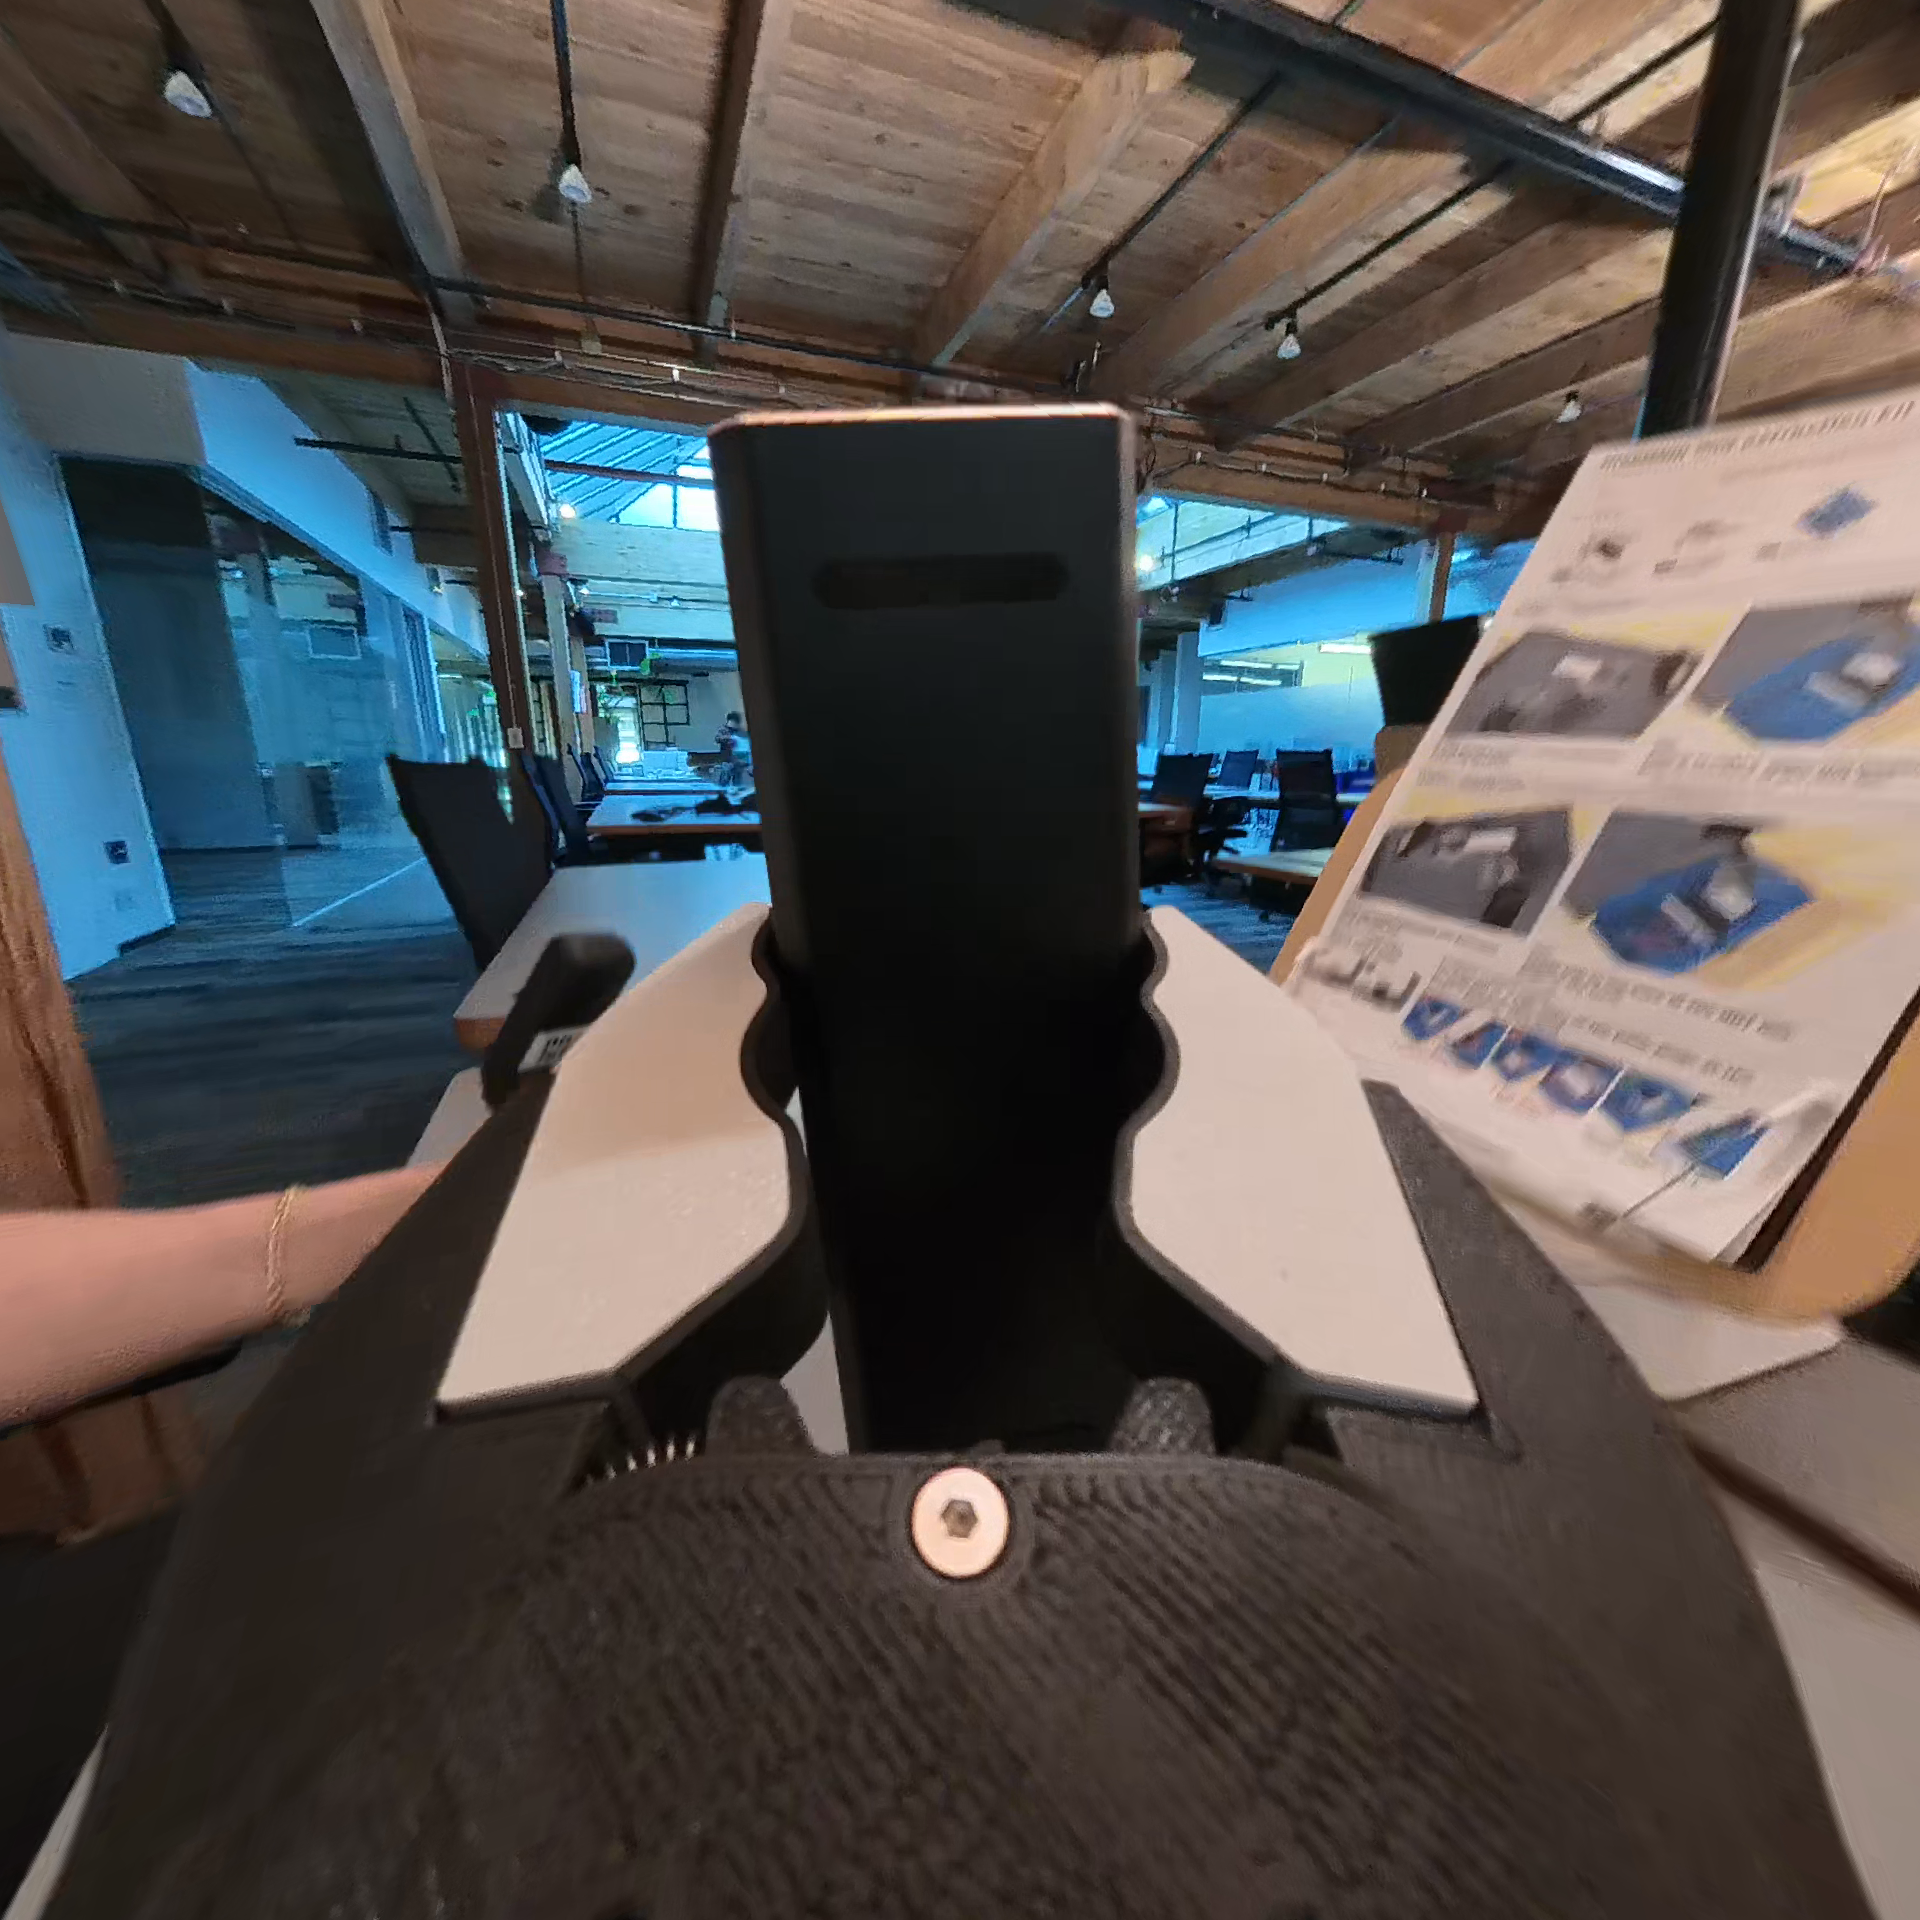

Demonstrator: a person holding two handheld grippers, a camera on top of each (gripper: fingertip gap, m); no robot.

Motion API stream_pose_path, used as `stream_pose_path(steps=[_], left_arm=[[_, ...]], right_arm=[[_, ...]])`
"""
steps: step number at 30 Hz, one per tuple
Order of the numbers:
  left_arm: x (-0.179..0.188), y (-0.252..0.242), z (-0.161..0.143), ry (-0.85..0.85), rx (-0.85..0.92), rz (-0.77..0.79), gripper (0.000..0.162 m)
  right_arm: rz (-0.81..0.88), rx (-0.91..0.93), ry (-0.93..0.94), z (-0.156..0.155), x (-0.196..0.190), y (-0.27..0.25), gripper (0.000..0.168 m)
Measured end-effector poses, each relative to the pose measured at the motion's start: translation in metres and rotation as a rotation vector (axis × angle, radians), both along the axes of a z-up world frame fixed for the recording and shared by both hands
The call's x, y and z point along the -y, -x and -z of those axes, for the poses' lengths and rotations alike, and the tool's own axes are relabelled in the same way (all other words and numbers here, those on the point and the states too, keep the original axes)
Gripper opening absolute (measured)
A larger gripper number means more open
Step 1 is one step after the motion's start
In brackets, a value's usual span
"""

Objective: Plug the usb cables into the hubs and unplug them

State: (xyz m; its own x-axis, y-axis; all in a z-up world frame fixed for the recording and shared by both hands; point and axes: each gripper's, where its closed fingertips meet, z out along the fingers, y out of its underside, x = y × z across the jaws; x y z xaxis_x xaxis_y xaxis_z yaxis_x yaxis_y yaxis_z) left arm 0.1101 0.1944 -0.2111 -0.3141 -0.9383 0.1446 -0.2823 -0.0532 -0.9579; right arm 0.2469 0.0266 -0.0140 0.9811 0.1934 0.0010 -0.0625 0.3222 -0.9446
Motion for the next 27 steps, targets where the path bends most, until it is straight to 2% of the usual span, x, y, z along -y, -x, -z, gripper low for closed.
stream_pose_path(steps=[6,10,12,15,18,20,27], left_arm=[[-0.017,0.004,-0.016,0.131,0.1,-0.049,0.056],[-0.015,0.005,-0.018,0.113,0.12,-0.045,0.053],[-0.012,0.004,-0.015,0.075,0.1,-0.042,0.053],[-0.004,-0.001,-0.005,0.031,0.031,-0.011,0.053],[0.003,-0.005,0.005,-0.006,-0.032,0.019,0.055],[0.006,-0.005,0.008,-0.028,-0.051,0.029,0.055],[0.01,-0.005,0.011,-0.056,-0.063,0.047,0.054]], right_arm=[[0.083,0.109,-0.044,-0.129,0.0,-0.061,0.064],[0.192,0.193,-0.079,-0.21,0.017,-0.103,0.063],[0.268,0.241,-0.069,-0.24,0.026,-0.127,0.063],[0.411,0.294,-0.017,-0.258,0.035,-0.169,0.063],[0.563,0.33,0.061,-0.246,0.045,-0.206,0.063],[0.603,0.322,0.173,-0.216,0.046,-0.225,0.063],[0.604,0.282,0.672,-0.042,0.03,-0.275,0.063]])
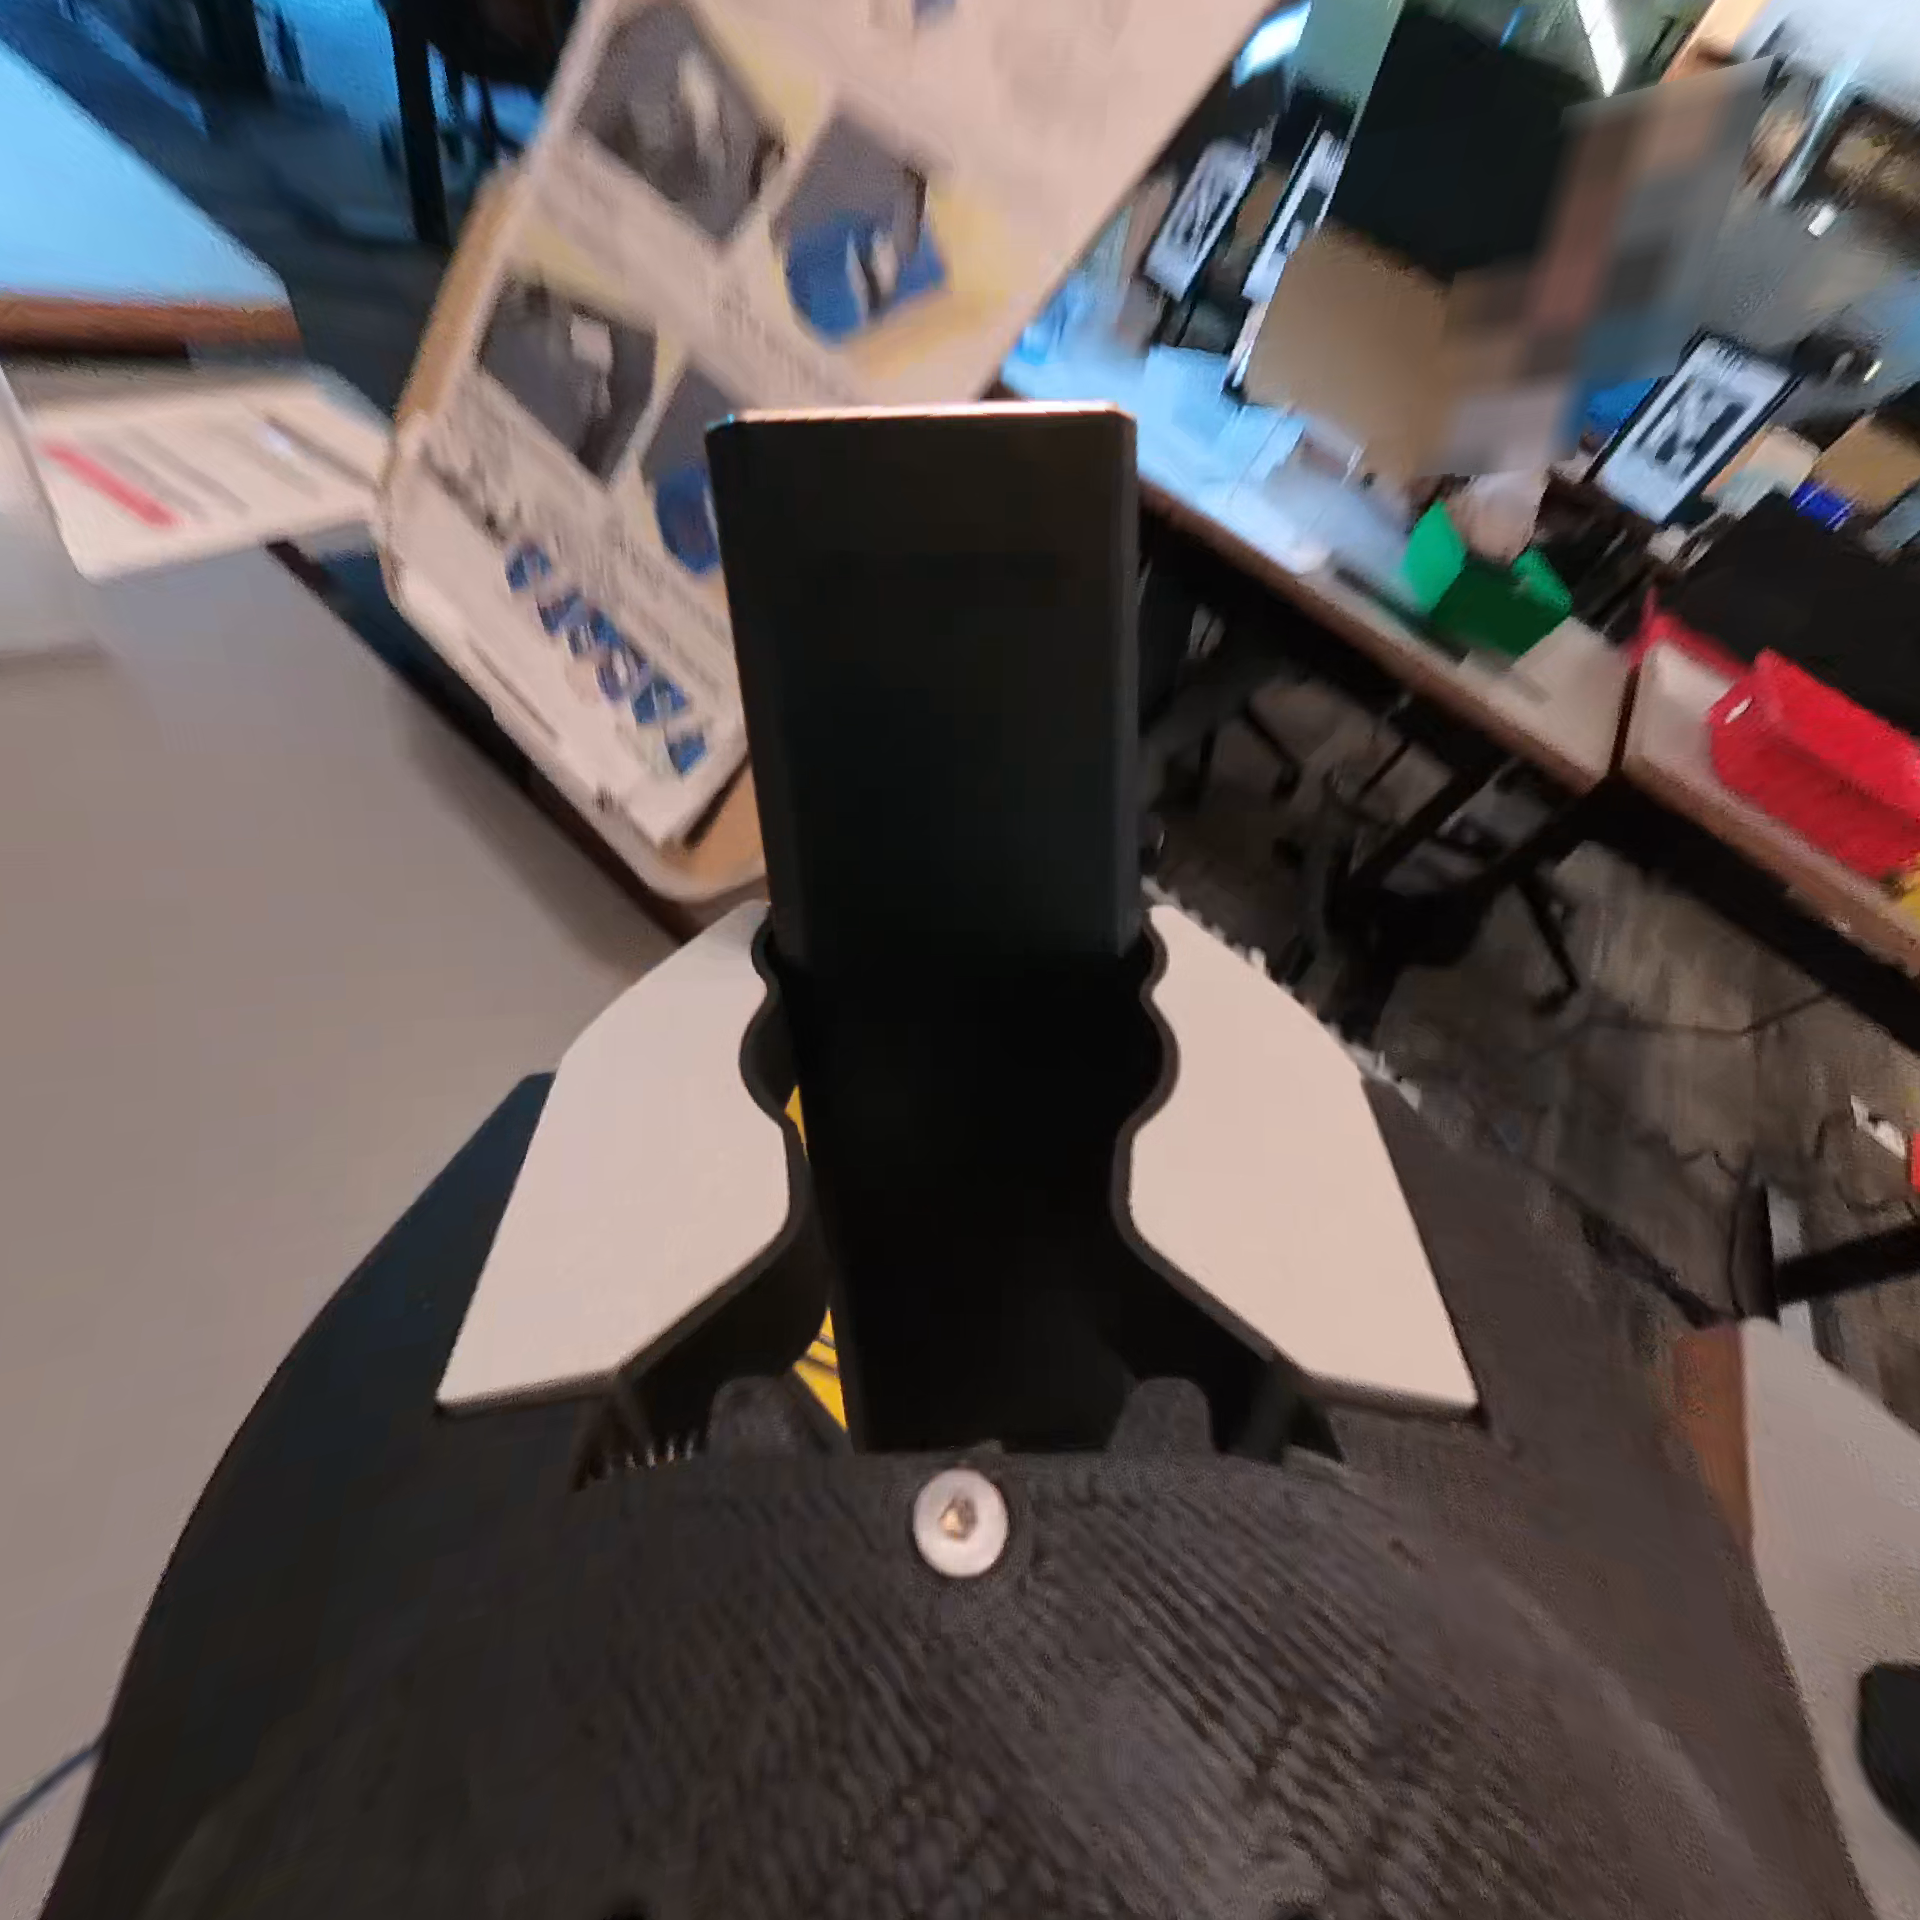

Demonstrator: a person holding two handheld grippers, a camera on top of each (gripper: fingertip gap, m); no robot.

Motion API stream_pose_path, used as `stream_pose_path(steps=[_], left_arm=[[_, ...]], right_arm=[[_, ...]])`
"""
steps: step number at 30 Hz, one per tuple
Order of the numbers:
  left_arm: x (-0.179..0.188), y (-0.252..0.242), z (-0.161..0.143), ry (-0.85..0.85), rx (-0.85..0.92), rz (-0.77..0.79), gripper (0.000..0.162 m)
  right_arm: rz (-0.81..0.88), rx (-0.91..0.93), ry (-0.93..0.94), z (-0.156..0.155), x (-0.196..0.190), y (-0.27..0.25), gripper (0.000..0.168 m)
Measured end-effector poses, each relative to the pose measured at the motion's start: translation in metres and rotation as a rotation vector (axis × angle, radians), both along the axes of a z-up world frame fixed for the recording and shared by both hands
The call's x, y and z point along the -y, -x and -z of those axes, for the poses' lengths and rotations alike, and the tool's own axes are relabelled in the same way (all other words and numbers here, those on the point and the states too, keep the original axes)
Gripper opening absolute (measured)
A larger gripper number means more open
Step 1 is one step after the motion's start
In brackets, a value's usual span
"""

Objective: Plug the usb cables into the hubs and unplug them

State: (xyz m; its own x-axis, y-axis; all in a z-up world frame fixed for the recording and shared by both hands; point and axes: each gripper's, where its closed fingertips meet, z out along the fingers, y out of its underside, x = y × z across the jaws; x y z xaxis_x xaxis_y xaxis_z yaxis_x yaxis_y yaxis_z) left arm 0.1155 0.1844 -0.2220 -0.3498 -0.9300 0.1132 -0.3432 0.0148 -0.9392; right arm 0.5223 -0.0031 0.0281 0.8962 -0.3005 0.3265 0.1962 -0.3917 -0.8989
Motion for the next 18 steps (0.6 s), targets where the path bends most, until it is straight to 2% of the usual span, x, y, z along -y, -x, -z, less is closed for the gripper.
stream_pose_path(steps=[4,9,12,16,18], left_arm=[[0.002,0.0,0.001,-0.012,-0.006,0.009,0.053],[0.005,-0.001,0.005,-0.066,-0.016,0.012,0.053],[0.007,-0.001,0.009,-0.092,-0.03,0.014,0.053],[0.008,-0.002,0.012,-0.117,-0.046,0.019,0.053],[0.01,-0.002,0.015,-0.131,-0.058,0.026,0.053]], right_arm=[[0.025,-0.022,0.18,0.071,-0.013,-0.016,0.063],[0.166,0.085,0.415,0.13,-0.019,-0.051,0.063],[0.11,0.038,0.558,0.173,-0.019,-0.05,0.062],[0.094,0.096,0.813,0.211,-0.004,-0.048,0.067],[0.117,0.087,0.776,0.205,-0.004,-0.045,0.064]])
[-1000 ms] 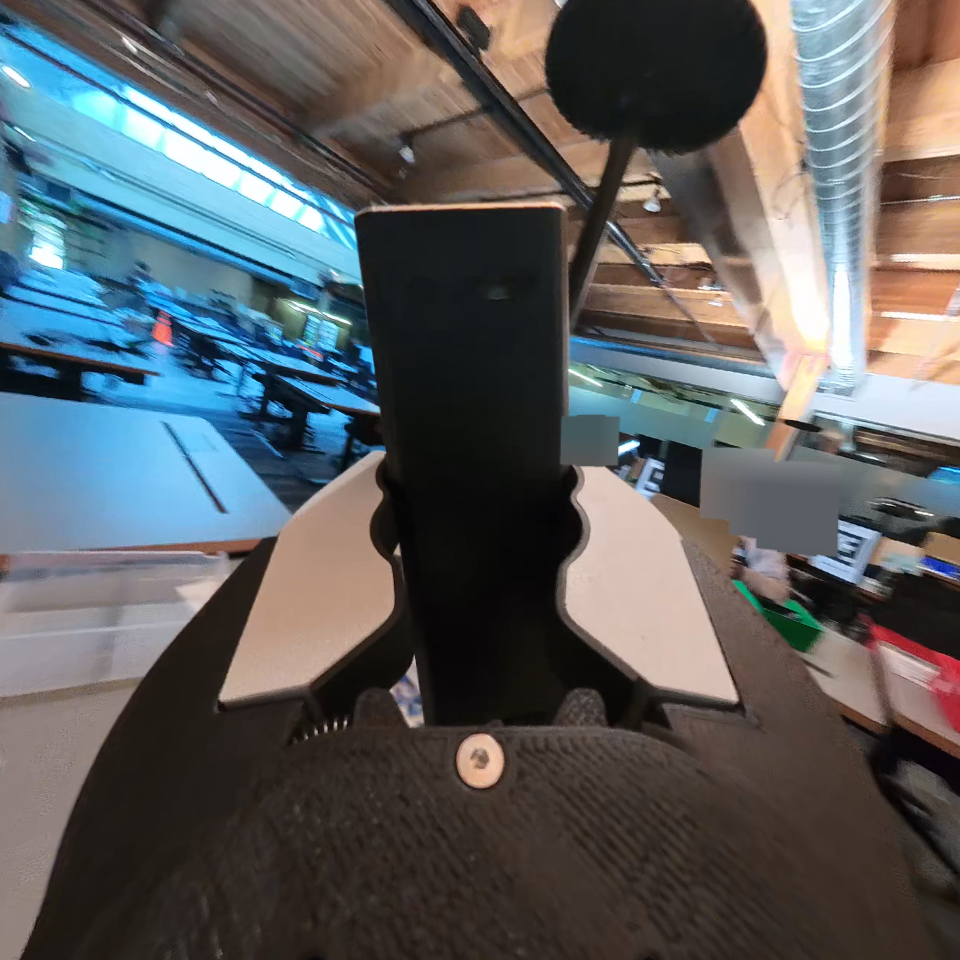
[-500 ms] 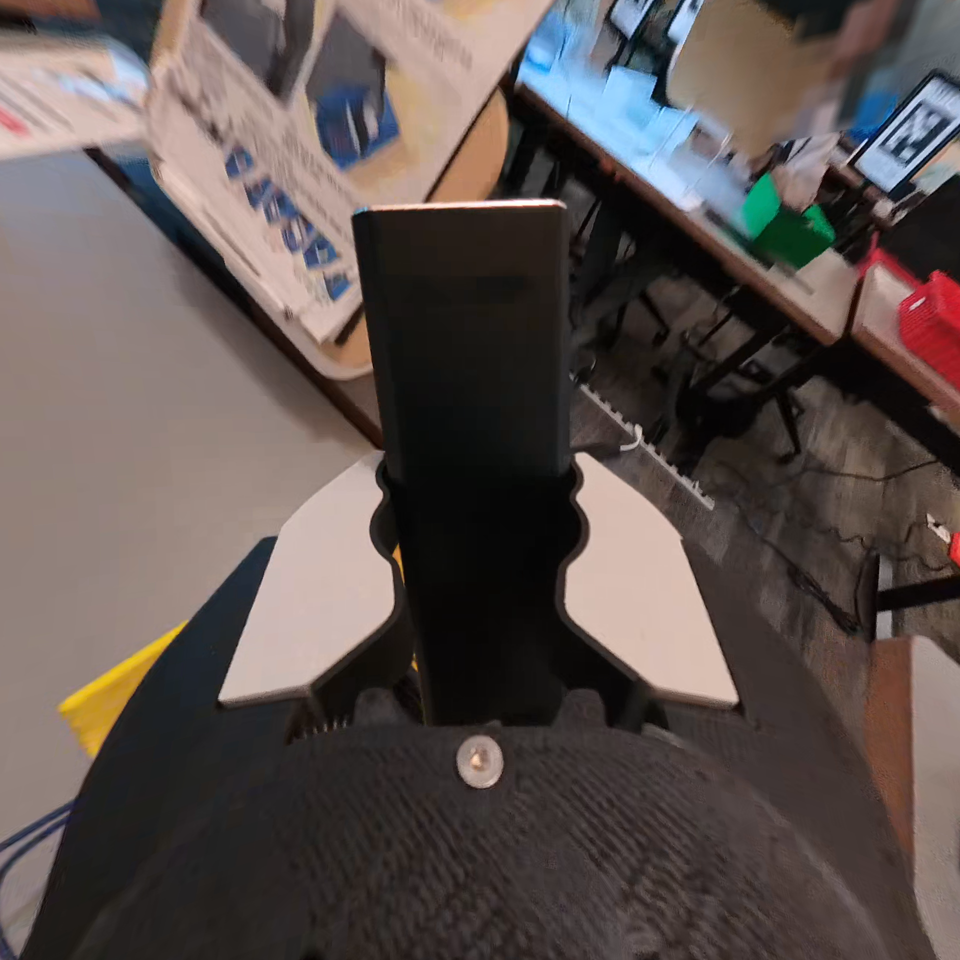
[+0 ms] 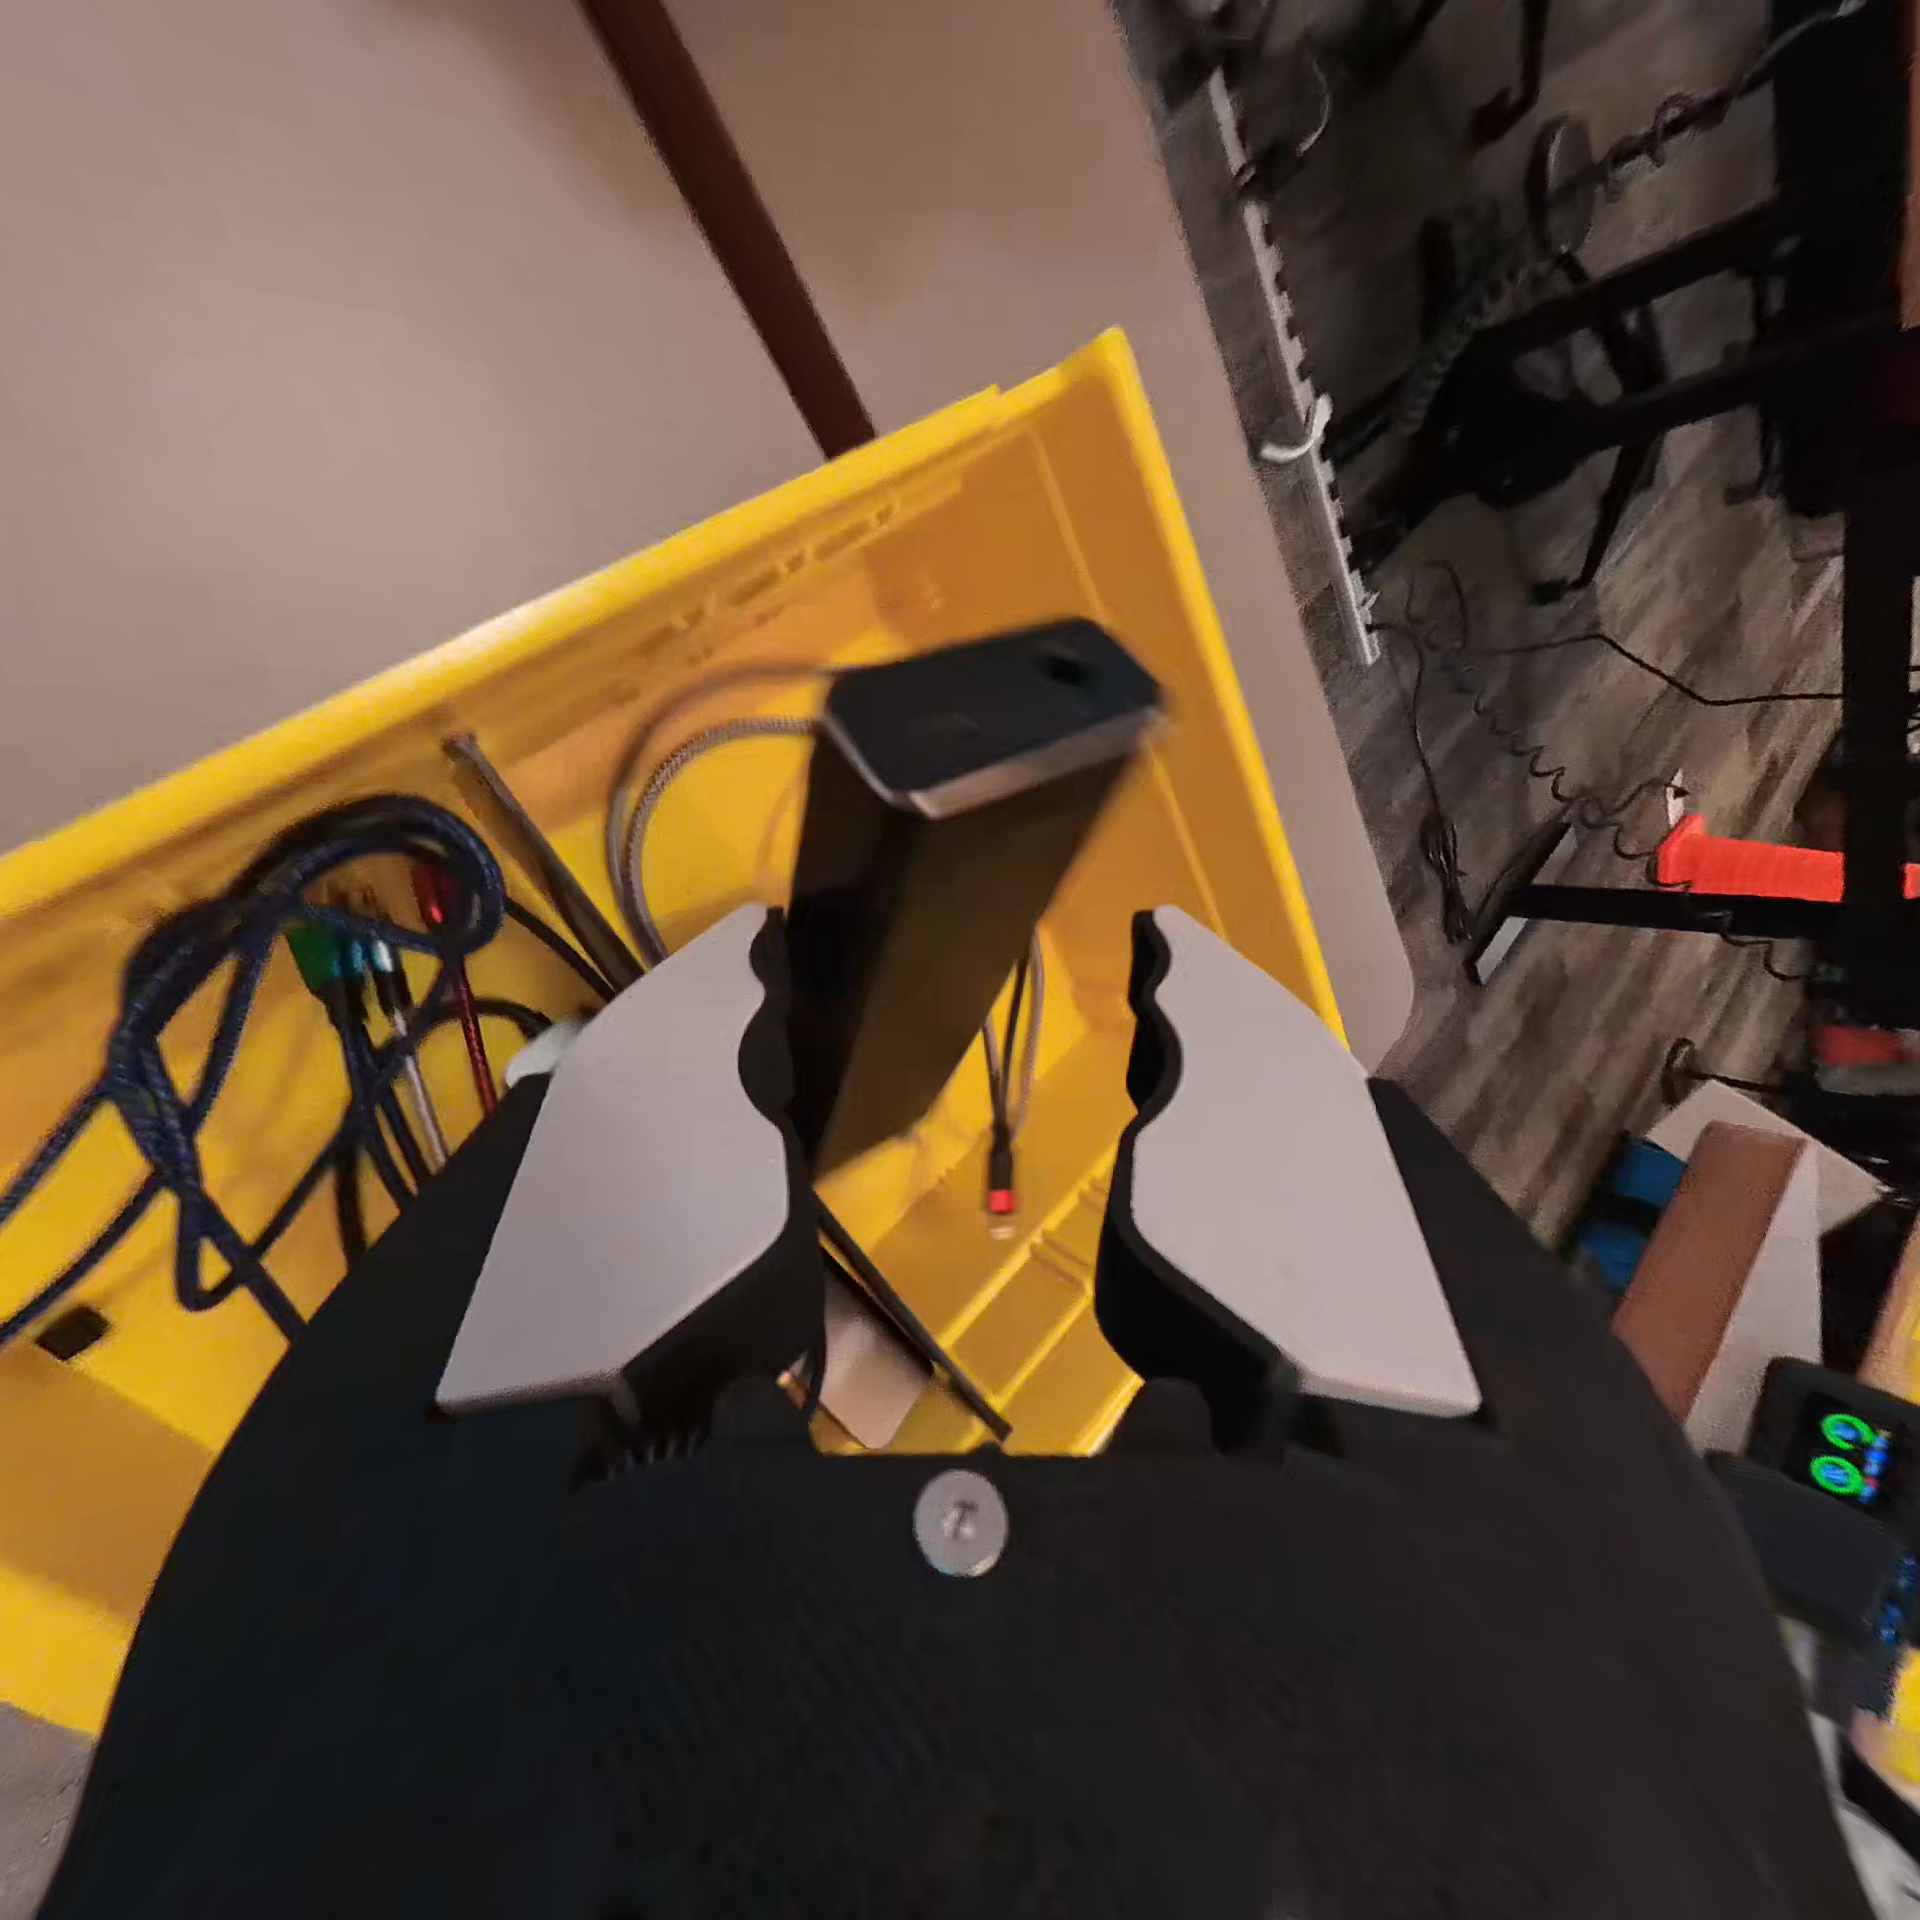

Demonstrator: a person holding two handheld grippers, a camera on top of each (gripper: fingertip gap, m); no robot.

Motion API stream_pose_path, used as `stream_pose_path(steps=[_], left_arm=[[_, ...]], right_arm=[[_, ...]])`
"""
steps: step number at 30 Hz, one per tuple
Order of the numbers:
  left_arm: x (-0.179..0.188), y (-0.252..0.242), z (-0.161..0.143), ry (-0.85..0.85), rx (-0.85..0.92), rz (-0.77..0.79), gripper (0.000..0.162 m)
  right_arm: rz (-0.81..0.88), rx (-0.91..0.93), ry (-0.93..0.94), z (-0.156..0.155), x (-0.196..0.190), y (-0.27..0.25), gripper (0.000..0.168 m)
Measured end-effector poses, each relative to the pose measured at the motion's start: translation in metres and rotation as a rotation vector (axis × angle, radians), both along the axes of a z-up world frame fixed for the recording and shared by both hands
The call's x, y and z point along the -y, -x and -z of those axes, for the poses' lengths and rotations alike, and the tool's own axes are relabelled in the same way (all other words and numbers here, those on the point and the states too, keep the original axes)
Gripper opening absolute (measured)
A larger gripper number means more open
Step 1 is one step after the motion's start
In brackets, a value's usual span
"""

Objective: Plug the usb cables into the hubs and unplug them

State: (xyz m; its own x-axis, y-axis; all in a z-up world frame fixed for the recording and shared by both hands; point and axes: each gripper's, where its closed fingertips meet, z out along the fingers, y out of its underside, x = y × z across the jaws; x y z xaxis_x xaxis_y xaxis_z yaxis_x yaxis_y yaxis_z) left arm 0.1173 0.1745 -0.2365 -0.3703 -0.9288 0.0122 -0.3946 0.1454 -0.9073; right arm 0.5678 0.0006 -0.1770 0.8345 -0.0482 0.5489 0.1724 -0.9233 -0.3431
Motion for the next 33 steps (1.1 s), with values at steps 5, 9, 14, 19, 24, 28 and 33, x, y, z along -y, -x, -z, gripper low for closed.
stream_pose_path(steps=[5,9,14,19,24,28,33], left_arm=[[0.003,-0.001,0.006,-0.033,-0.03,0.012,0.055],[0.004,-0.001,0.009,-0.065,-0.037,0.011,0.058],[0.016,-0.021,0.002,-0.075,0.005,0.022,0.06],[0.075,-0.085,-0.035,0.008,-0.027,0.095,0.06],[0.13,-0.166,-0.067,0.069,-0.231,0.112,0.069],[0.166,-0.22,-0.076,0.079,-0.416,0.131,0.076],[0.169,-0.288,-0.065,0.059,-0.57,-0.008,0.079]], right_arm=[[0.071,-0.12,-0.412,-0.063,0.0,0.025,0.061],[0.111,-0.202,-0.775,-0.102,0.031,0.074,0.061],[0.217,-0.239,-1.147,-0.099,0.097,0.142,0.055],[0.325,-0.204,-1.198,-0.064,0.128,0.169,0.052],[0.383,-0.116,-1.01,-0.049,0.136,0.166,0.063],[0.355,-0.109,-1.072,-0.061,0.135,0.168,0.066],[0.477,-0.075,-1.021,-0.051,0.153,0.158,0.074]])
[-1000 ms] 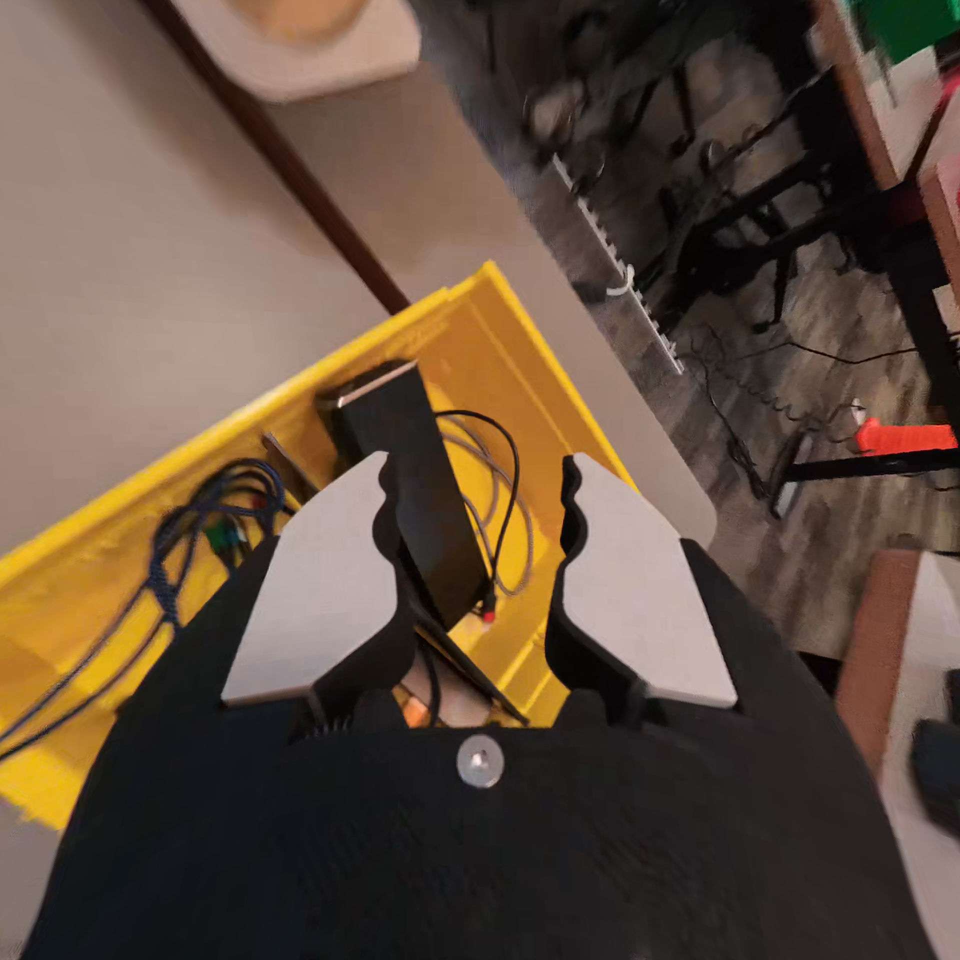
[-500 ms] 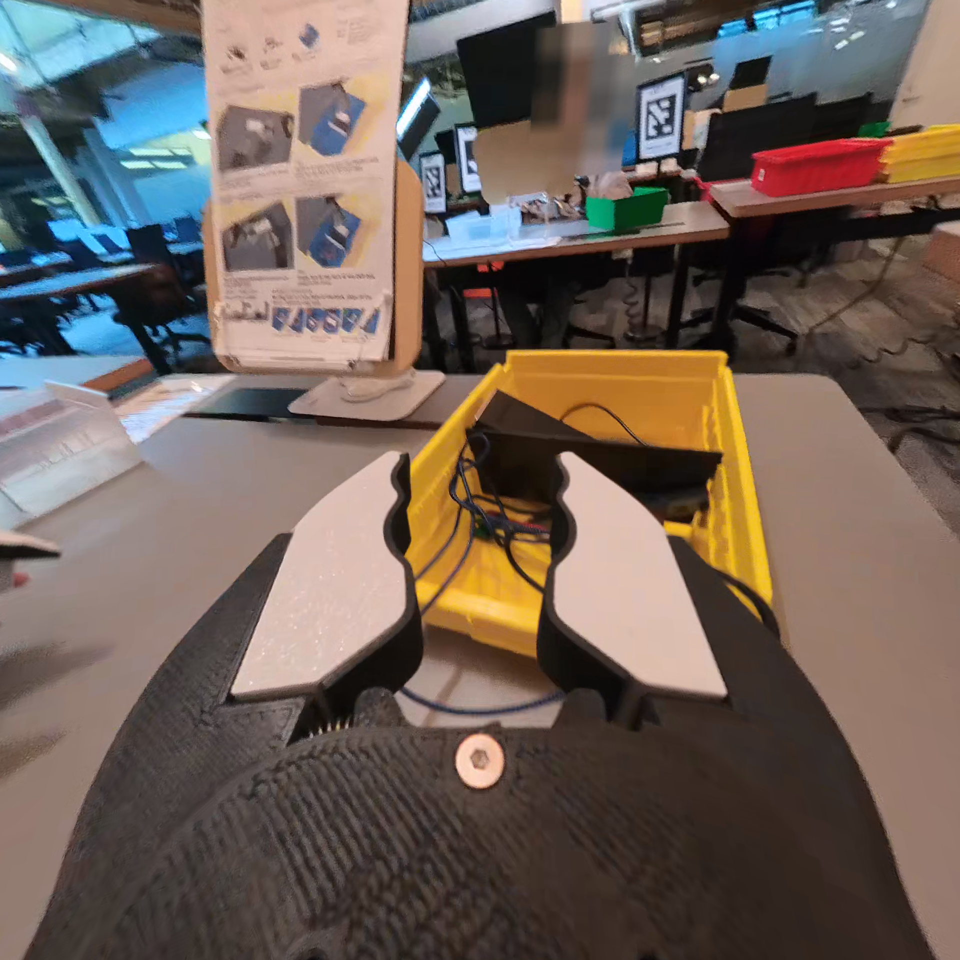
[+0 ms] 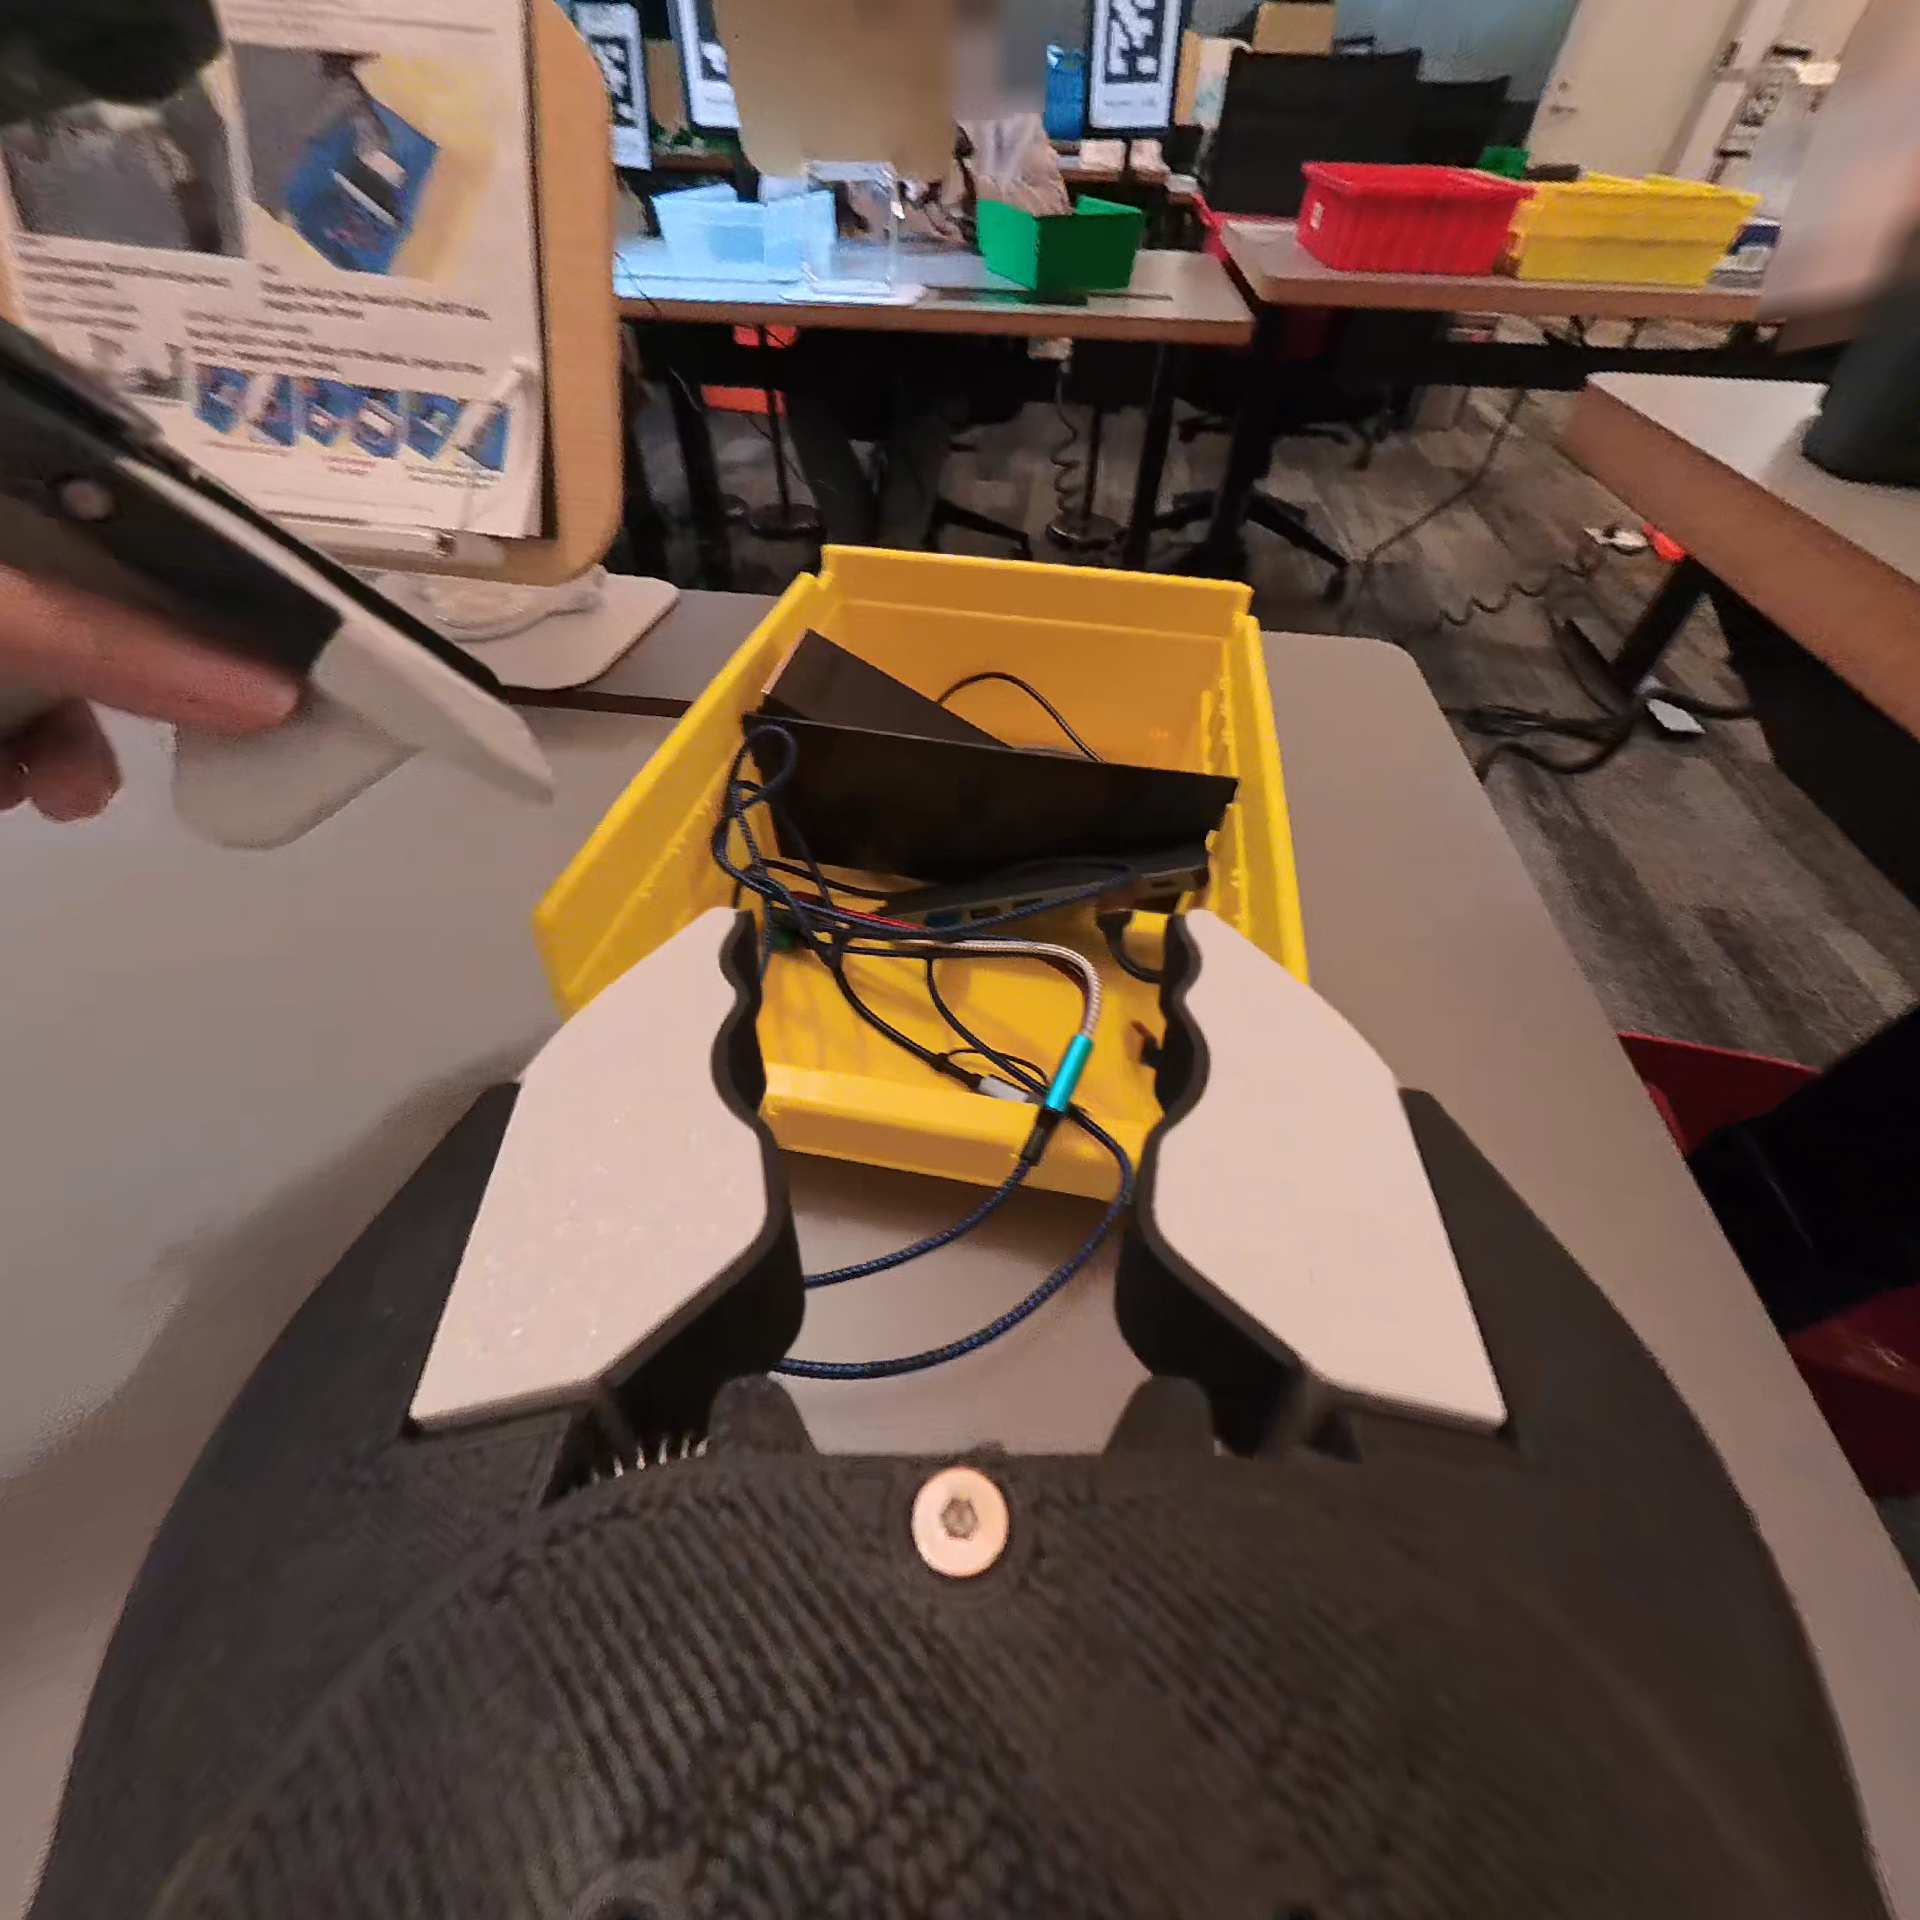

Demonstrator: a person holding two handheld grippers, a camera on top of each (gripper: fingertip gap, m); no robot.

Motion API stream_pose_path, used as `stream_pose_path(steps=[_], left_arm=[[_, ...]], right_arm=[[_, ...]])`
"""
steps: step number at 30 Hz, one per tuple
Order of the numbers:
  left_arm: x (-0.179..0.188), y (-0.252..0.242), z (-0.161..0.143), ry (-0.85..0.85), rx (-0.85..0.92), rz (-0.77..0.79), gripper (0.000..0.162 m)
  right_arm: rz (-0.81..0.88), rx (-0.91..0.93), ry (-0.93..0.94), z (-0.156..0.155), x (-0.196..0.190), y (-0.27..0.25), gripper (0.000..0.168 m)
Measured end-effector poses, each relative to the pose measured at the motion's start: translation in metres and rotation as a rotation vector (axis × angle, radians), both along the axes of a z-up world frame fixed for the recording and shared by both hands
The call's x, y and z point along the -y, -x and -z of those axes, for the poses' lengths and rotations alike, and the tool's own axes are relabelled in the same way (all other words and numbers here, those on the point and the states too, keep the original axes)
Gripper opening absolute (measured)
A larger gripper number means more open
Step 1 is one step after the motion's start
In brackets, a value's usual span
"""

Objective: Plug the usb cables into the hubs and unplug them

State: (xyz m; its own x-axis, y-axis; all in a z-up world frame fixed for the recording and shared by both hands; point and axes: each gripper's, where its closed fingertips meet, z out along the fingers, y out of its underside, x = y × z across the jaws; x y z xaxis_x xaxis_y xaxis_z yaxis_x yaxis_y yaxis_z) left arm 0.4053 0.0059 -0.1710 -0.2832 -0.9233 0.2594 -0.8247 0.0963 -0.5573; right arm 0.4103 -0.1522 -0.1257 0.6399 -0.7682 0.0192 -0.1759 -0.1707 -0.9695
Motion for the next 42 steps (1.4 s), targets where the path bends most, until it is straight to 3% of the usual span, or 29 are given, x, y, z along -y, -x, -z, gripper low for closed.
stream_pose_path(steps=[7,16,21,25,28,35,42], left_arm=[[0.001,-0.036,0.038,-0.053,-0.162,-0.064,0.064],[0.006,-0.053,0.06,-0.127,-0.254,-0.126,0.068],[0.006,-0.053,0.085,-0.184,-0.32,-0.127,0.048],[-0.009,-0.062,0.096,-0.181,-0.229,-0.182,0.024],[-0.02,-0.058,0.097,-0.158,-0.209,-0.128,0.023],[-0.059,-0.002,0.097,-0.184,-0.21,0.039,0.021],[-0.114,0.14,0.096,-0.186,-0.194,0.114,0.022]], right_arm=[[0.081,0.024,-0.024,-0.004,0.021,-0.009,0.077],[0.092,0.012,0.027,0.003,0.026,-0.011,0.077],[0.078,0.017,0.055,0.005,0.021,-0.009,0.077],[0.05,0.021,0.064,0.005,0.015,-0.006,0.077],[0.034,0.024,0.055,0.003,0.013,-0.004,0.076],[0.018,0.048,0.016,-0.011,0.014,0.002,0.076],[-0.043,0.073,-0.004,-0.022,-0.008,0.016,0.074]])
